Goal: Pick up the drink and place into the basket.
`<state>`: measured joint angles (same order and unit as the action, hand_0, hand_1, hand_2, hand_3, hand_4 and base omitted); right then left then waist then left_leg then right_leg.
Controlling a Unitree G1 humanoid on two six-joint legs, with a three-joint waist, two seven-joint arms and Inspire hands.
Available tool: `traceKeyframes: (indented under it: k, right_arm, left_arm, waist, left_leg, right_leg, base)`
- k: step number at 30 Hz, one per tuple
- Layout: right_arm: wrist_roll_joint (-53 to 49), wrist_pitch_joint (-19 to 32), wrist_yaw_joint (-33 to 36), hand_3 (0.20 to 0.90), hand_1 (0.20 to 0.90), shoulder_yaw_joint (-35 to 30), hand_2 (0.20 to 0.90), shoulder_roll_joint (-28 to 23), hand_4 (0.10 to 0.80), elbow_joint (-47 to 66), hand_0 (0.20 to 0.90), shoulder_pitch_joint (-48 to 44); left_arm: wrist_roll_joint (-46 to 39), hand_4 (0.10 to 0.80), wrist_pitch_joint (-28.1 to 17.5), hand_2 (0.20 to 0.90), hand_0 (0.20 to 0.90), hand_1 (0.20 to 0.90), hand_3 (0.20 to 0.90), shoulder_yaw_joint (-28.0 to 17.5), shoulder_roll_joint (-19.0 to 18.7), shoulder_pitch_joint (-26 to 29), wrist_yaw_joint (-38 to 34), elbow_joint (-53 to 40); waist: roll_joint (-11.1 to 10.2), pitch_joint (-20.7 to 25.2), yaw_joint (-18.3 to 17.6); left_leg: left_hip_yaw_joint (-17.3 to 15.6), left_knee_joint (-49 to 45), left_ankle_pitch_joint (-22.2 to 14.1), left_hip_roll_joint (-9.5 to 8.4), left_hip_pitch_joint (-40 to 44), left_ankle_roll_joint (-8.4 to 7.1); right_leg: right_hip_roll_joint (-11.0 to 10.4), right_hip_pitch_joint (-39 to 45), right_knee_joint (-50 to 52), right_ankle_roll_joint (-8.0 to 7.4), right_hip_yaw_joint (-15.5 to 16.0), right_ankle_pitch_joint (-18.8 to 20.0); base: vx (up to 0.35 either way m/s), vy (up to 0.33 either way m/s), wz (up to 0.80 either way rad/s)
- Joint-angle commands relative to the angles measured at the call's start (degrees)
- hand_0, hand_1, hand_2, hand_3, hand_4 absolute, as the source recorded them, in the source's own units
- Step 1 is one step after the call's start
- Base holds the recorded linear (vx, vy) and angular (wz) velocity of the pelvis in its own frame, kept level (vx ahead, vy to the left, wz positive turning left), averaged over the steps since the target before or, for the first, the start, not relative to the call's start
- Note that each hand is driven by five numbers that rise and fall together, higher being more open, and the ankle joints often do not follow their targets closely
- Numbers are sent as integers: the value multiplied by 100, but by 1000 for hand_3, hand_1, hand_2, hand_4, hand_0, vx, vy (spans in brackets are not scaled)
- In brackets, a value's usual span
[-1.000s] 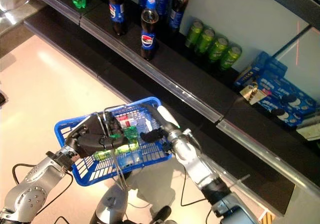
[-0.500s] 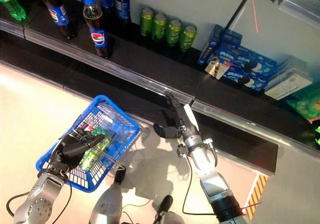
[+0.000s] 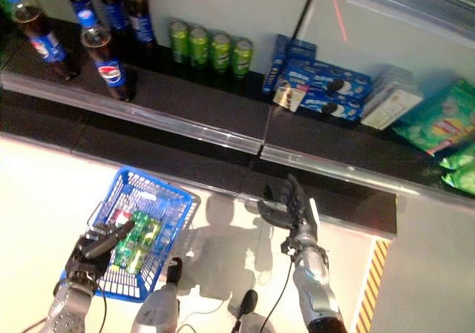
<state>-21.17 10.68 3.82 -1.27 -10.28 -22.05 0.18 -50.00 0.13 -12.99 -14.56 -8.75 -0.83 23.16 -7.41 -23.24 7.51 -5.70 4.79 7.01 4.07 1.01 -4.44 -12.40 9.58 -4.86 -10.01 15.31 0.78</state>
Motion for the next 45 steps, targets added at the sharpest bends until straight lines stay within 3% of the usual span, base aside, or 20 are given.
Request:
traceKeyframes:
  k: [1,6,8,17,25,32,45]
  right_arm:
    - [-1019,609,-401,900,900,-165,900,-448,800,-800,900,558]
    - [-1455,497,-685,900,900,-513,900,-467,800,-1880,900,518]
    - [-1448,567,-1016,900,900,-708,900,-529,800,-2848,900,437]
    - [-1723,329,-1499,900,900,-1190,900,-724,800,-4687,900,261]
    - [-1103,-16,-1549,900,900,-1140,900,-840,800,-5194,900,265]
    - [-773,-270,-1556,900,900,-941,900,-810,800,-5366,900,216]
    - [-635,-360,-1573,900,900,-794,900,-815,800,-5466,900,189]
  left_arm:
    - [-170,100,-1748,300,300,300,200,-631,-314,263,695,156]
    - [58,100,-1832,300,300,300,200,-614,-377,494,652,1435]
    - [63,100,-1818,300,300,300,200,-514,-414,604,644,2093]
    - [655,100,-1690,300,300,300,200,-344,-516,758,640,3517]
    - [1118,100,-1512,300,300,300,200,-317,-588,794,732,4363]
    - [1475,100,-1369,300,300,300,200,67,-390,751,826,4528]
    - [1892,100,-1290,300,300,300,200,311,-383,642,861,4771]
  waist:
    - [613,1993,-138]
    - [640,2045,-308]
    - [665,2085,-383]
    - [698,2153,-499]
    - [728,2173,-567]
    - [745,2125,-527]
    - [753,2046,-477]
  left_leg:
    - [-221,21,-750,96,545,-74]
    - [-328,21,-819,72,633,-66]
    - [-400,21,-871,59,692,-46]
    - [-530,-20,-970,-3,786,38]
    - [-588,-67,-1015,-55,792,80]
    - [-559,-85,-1031,-81,787,121]
    - [-499,-92,-1045,-95,772,141]
  right_leg:
    - [-73,-189,19,-96,217,257]
    - [-69,-198,24,-86,96,255]
    - [-69,-204,31,-69,19,242]
    - [2,-209,60,19,-208,210]
    - [41,-252,93,70,-306,179]
    - [52,-287,161,105,-303,155]
    - [53,-301,196,108,-253,119]
  base:
    - [32,7,-5]
    - [31,26,-6]
    - [30,48,-21]
    - [8,21,-12]
    - [-15,17,-9]
    - [-4,3,-1]
    - [0,0,0]
